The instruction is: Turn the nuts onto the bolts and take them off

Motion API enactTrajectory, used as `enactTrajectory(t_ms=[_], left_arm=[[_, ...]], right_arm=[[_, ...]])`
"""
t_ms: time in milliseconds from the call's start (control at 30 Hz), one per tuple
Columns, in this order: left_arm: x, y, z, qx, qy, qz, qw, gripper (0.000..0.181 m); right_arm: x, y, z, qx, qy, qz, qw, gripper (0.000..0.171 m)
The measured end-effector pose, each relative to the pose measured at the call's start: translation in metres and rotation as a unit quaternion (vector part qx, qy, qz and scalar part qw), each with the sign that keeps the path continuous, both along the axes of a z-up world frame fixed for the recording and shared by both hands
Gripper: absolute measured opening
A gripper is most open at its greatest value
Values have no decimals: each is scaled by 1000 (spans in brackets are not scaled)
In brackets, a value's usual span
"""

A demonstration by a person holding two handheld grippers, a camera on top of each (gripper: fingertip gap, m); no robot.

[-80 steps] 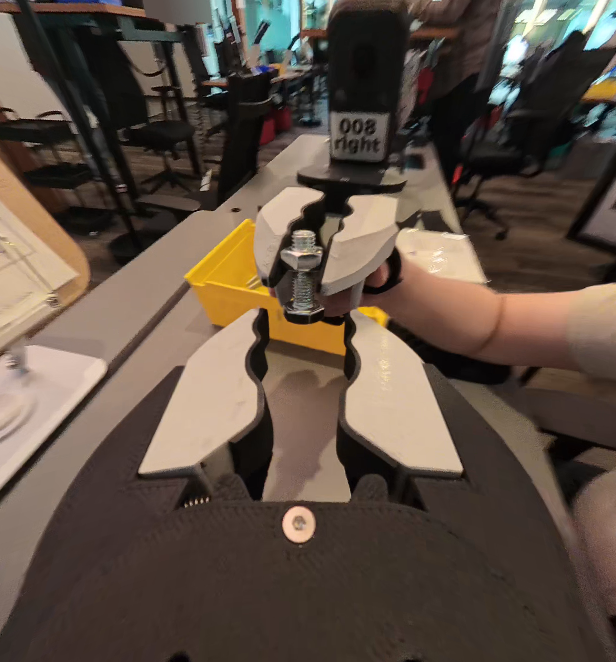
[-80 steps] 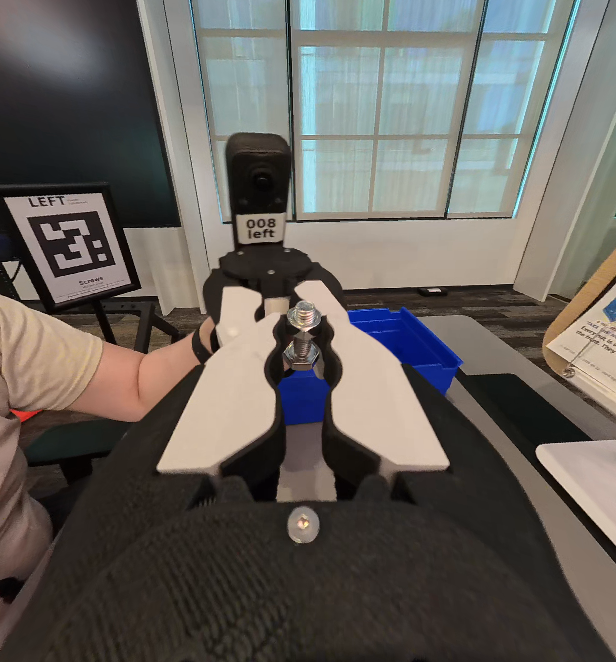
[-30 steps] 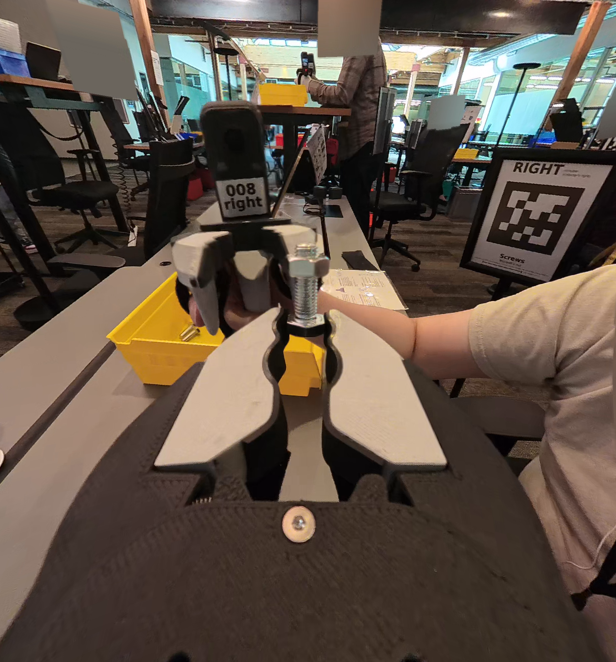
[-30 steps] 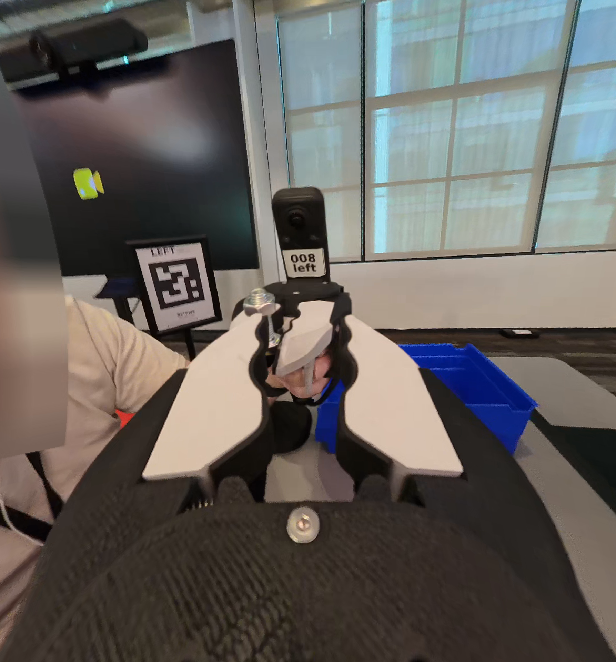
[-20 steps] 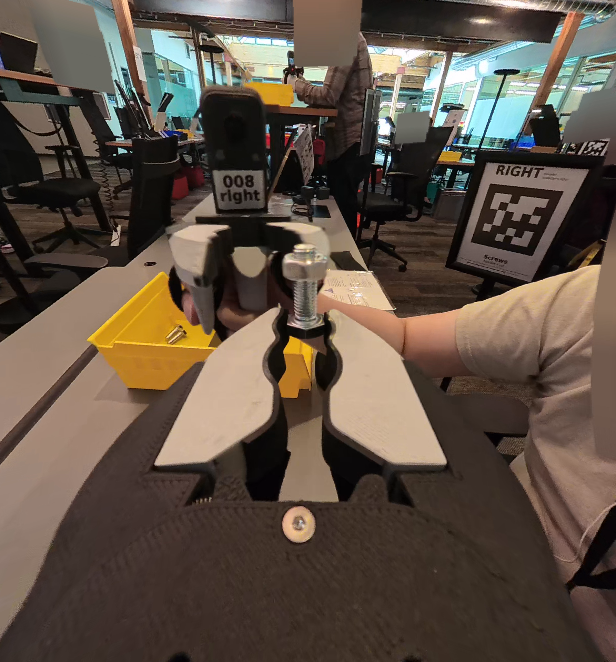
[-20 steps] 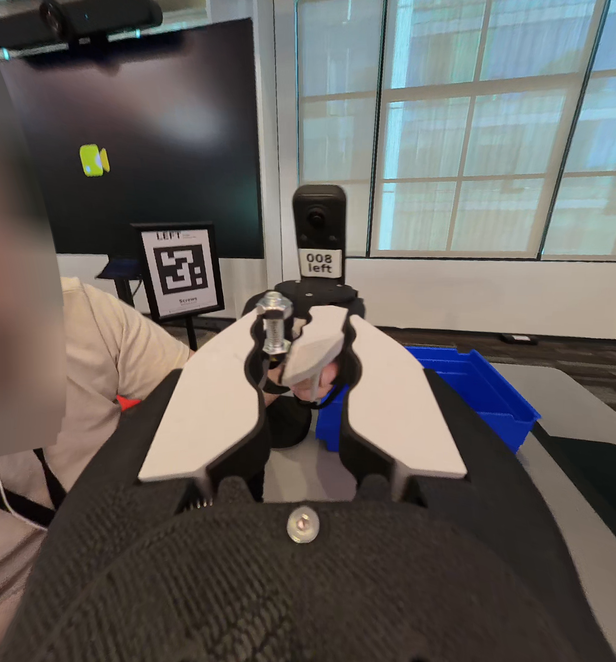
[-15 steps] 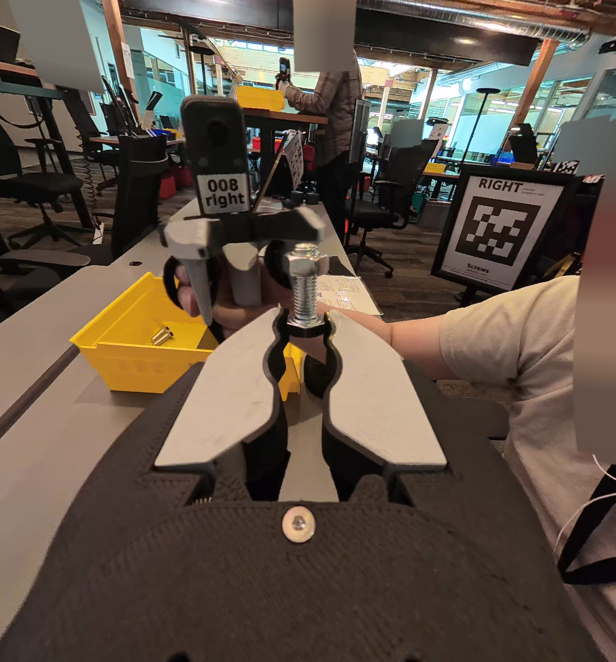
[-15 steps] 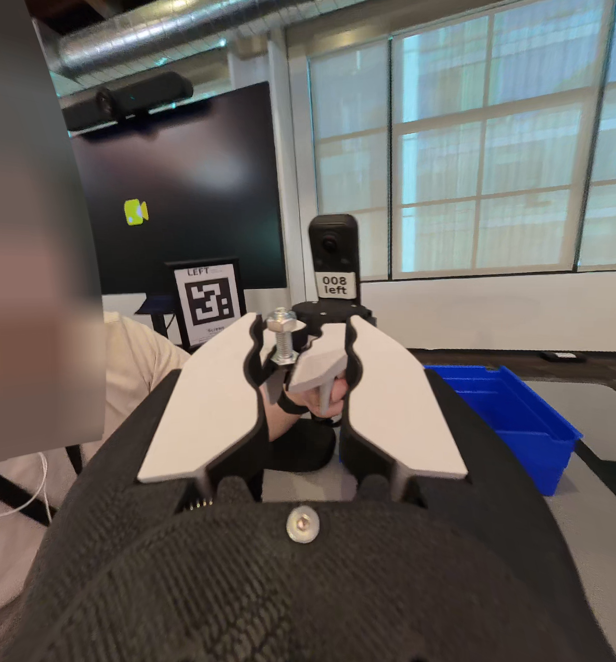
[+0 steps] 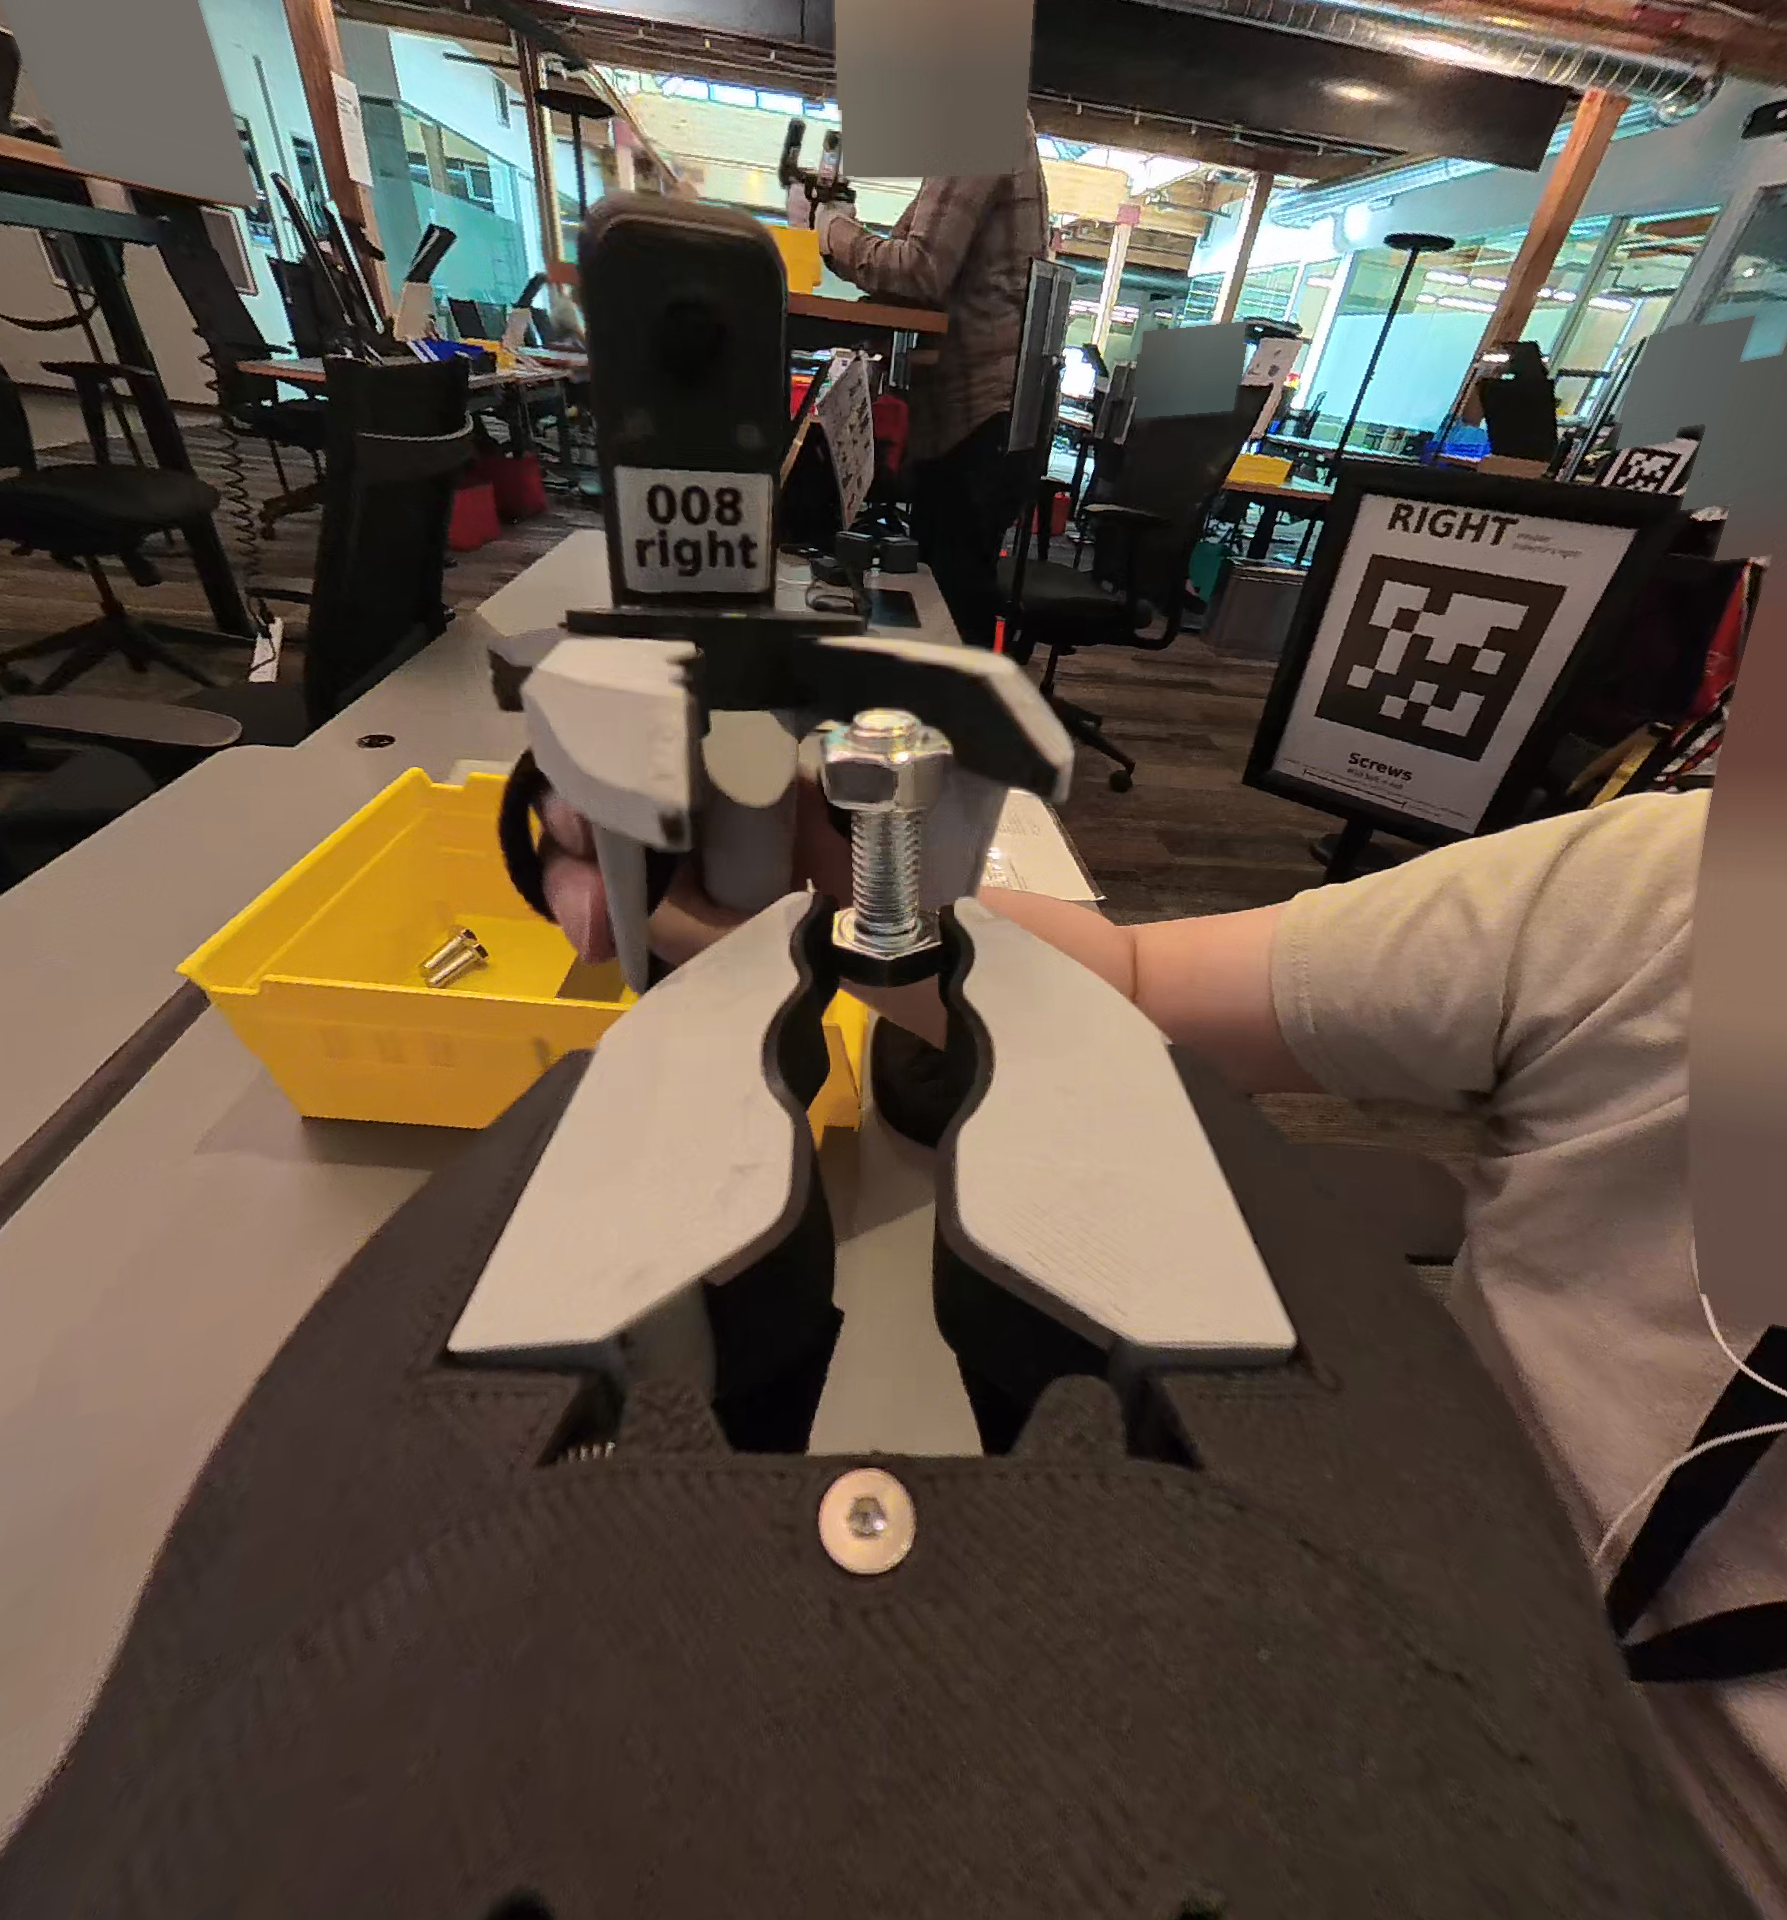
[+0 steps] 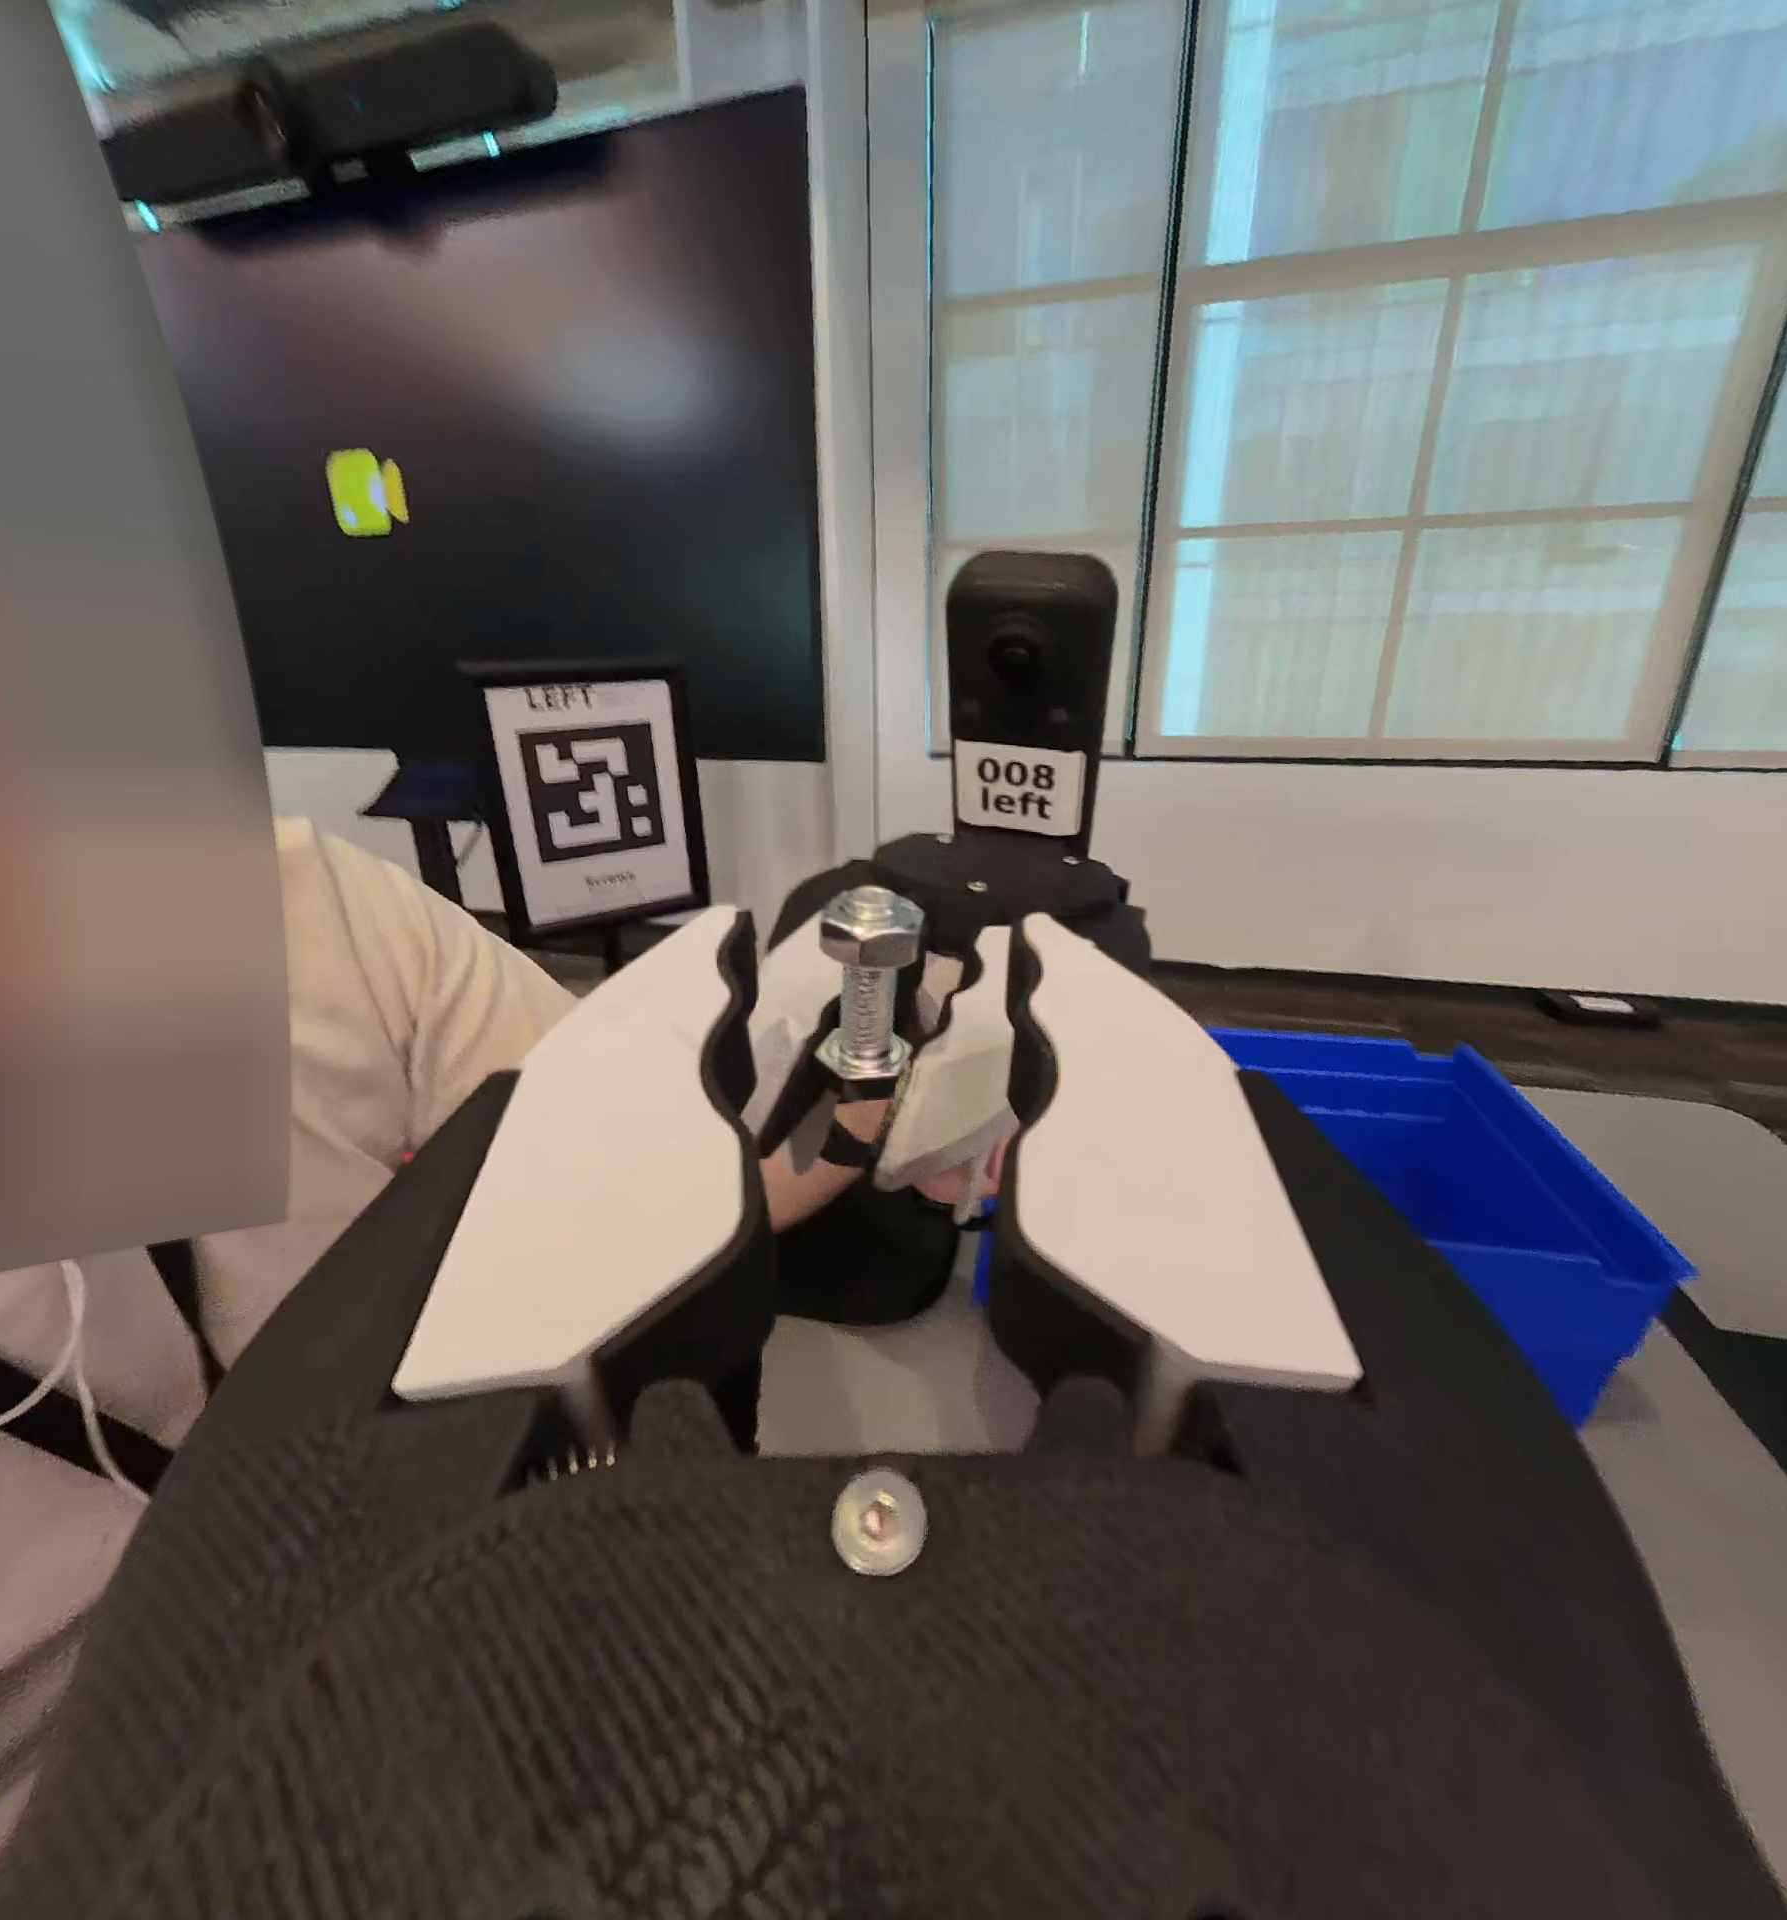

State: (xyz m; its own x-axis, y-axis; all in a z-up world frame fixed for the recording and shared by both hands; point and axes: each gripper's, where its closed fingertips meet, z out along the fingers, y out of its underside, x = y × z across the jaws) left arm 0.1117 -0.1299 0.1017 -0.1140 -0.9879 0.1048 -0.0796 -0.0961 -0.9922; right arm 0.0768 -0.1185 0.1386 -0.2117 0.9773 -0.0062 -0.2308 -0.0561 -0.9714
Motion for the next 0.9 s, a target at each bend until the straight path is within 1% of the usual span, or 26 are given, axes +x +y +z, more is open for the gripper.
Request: enactTrajectory(t_ms=[67, 167, 233, 333, 400, 467, 500, 567, 633, 733, 800, 867, 900], left_arm=[[1, -3, 0, 0, 0, -7, 1000, 18], [0, -3, 0, 2, 2, -3, 1000, 18], [0, -2, 0, 8, 6, 5, 1000, 18], [-1, -2, 0, 10, 8, 2, 1000, 18], [0, -3, -1, 10, 10, -1, 1000, 18], [0, -1, -2, 14, 14, 9, 1000, 18], [-1, -1, -2, 15, 13, 8, 1000, 18], [-1, -1, 0, 10, 13, 8, 1000, 18], [-1, -1, -1, 13, 15, 9, 1000, 18], [0, -1, -3, 11, 18, 7, 1000, 18], [2, -3, -4, 11, 19, 2, 1000, 18], [4, -1, -6, 10, 24, 11, 1000, 18], [4, -1, -6, 9, 22, 8, 1000, 18]], right_arm=[[0, 10, -5, -6, -2, -14, 1000, 47], [10, 24, -4, -57, 18, -1, 998, 46], [10, 14, 0, -44, 20, 14, 999, 46], [1, -2, 1, 3, 5, 6, 1000, 47], [0, 3, 0, 3, 5, -11, 1000, 46], [7, 17, -2, -25, 10, -15, 1000, 46], [12, 26, -2, -47, 17, -19, 999, 42], [18, 26, 3, -62, 36, 0, 997, 42], [16, 13, 8, -37, 34, 8, 999, 42], [5, 1, 6, 7, 12, -10, 1000, 43], [3, 5, 2, 3, -1, -18, 1000, 43], [9, 14, 0, -9, -5, -25, 1000, 47], [13, 19, 1, -16, 0, -32, 999, 44]])
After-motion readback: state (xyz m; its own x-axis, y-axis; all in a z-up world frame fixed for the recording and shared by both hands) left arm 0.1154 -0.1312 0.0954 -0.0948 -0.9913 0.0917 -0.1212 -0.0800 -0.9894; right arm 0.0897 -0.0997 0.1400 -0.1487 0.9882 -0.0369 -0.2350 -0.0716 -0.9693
